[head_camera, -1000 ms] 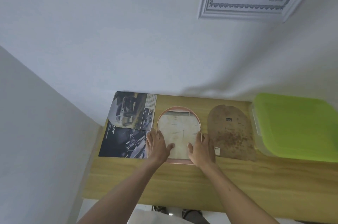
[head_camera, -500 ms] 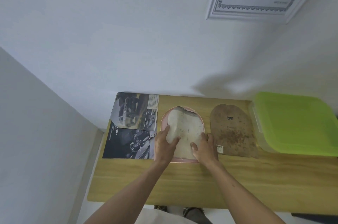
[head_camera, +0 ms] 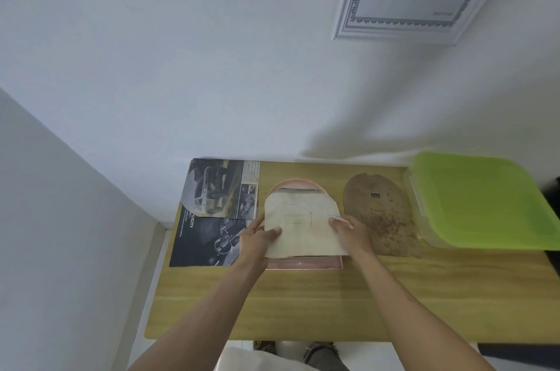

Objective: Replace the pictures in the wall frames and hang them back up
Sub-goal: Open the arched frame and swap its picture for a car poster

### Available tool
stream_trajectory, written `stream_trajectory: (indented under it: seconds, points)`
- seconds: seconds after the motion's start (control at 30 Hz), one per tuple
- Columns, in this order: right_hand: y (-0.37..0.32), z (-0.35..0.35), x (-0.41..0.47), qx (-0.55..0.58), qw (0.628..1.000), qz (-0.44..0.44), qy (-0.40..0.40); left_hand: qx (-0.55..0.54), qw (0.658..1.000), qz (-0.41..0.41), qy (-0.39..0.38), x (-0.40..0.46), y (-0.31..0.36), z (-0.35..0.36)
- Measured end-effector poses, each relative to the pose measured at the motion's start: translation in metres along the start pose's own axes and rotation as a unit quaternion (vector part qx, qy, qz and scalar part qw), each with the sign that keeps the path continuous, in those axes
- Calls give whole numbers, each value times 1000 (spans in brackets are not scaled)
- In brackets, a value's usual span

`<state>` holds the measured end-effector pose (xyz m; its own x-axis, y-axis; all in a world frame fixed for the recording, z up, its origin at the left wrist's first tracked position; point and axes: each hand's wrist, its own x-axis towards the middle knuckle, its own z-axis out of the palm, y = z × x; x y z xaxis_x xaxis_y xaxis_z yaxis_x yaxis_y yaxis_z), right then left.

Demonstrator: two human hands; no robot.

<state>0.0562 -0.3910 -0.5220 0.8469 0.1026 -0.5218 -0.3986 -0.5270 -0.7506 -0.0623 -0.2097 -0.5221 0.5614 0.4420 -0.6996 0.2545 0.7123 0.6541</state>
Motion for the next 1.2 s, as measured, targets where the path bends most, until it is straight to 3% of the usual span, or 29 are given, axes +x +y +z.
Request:
stream_trajectory:
  seconds: [0.3, 0.6, 0.97, 1.2]
  points:
    - [22, -55, -10, 47, 998, -28, -13, 213, 974, 71, -22, -10, -17, 13]
    - [77, -141, -5, 33, 997, -24, -59, 278, 954, 57, -94, -41, -65, 64]
    - [170, -281, 0, -58, 994, 15, -88, 379, 917, -21, -125, -84, -172, 165]
    - [197, -341, 10, -96, 994, 22, -38, 420, 901, 9, -107, -95, -224, 229]
